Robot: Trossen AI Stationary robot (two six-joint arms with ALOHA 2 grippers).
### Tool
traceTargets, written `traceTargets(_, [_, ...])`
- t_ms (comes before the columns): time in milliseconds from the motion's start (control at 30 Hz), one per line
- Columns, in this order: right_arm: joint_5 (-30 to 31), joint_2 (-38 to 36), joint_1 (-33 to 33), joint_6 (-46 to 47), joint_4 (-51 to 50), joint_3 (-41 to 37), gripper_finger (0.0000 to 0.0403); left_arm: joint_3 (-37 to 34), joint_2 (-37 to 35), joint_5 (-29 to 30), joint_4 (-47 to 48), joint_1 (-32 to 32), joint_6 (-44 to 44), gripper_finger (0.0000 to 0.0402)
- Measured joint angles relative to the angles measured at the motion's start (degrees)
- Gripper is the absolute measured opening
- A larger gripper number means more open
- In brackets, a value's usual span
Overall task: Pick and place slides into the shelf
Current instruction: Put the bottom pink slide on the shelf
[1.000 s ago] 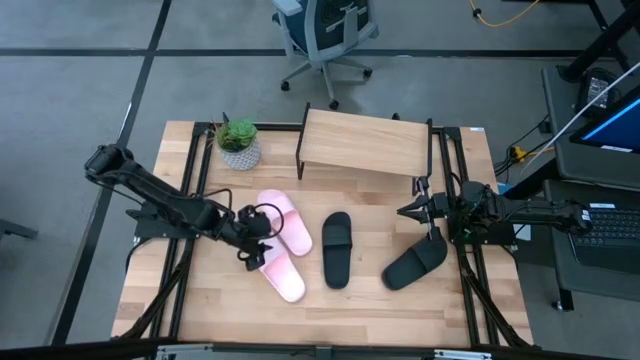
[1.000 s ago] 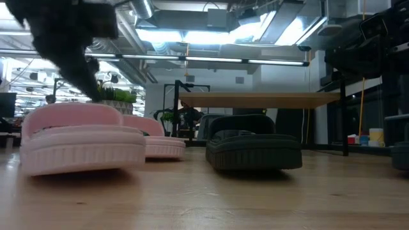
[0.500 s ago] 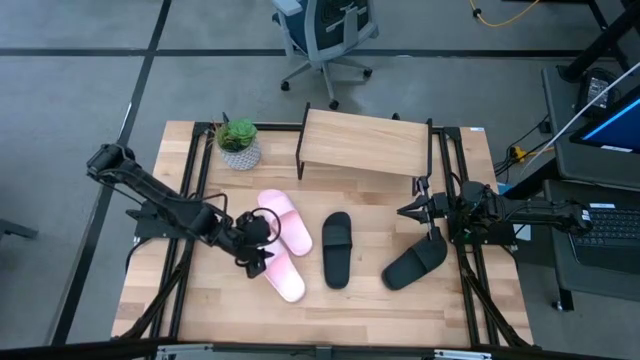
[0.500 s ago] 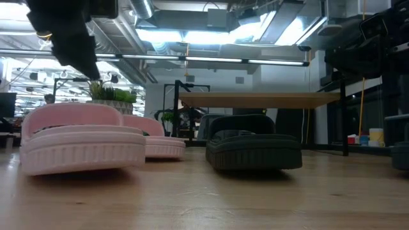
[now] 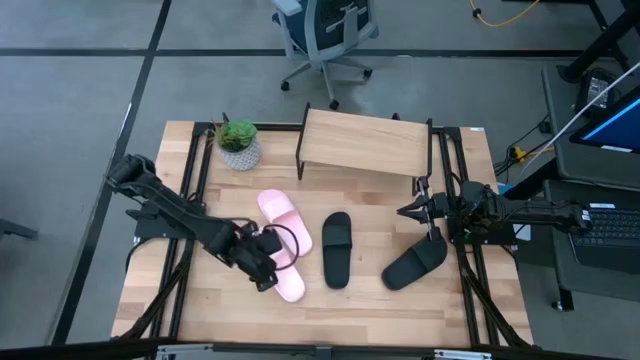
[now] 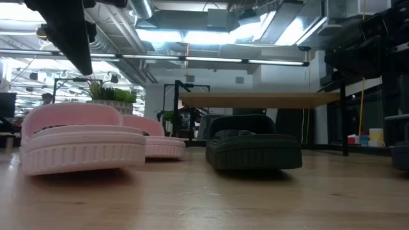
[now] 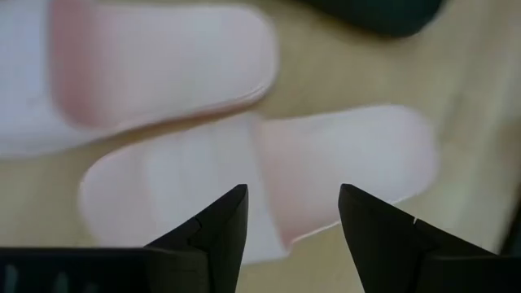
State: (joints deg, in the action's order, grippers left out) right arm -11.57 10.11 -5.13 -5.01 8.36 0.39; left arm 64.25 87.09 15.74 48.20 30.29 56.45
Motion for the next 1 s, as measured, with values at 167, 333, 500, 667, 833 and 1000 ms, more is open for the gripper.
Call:
traceTargets(167, [0.00, -0.01, 0.00, 0.16, -0.02, 0.02, 0.0026, 4.63, 5.62, 1.27, 6.97, 0.15, 6.24, 0.0185])
traceTargets(333, [-0.02, 0.02, 0.00, 0.19, -0.56, -0.01, 0.0026, 5.49, 7.87, 0.86, 7.31, 0.05, 9.21, 0.0185])
traceTargets(500, [-0.02, 0.00, 0.00, 0.22, -0.59, 0.00, 0.0026, 5.50, 8.63, 0.55, 8.38, -0.29, 10.55, 0.0185])
traceTargets(667, [-0.02, 0.00, 0.00, 0.17, -0.57, 0.00, 0.0026, 5.50, 8.74, 0.45, 8.07, -0.27, 8.05, 0.0185])
traceTargets(833, [-0.02, 0.00, 0.00, 0.20, -0.57, 0.00, 0.0026, 5.50, 8.74, 0.42, 7.70, -0.27, 7.53, 0.0185])
traceTargets(1000, [-0.02, 0.01, 0.00, 0.18, -0.57, 0.02, 0.0026, 5.50, 8.74, 0.42, 7.63, -0.27, 7.57, 0.0185])
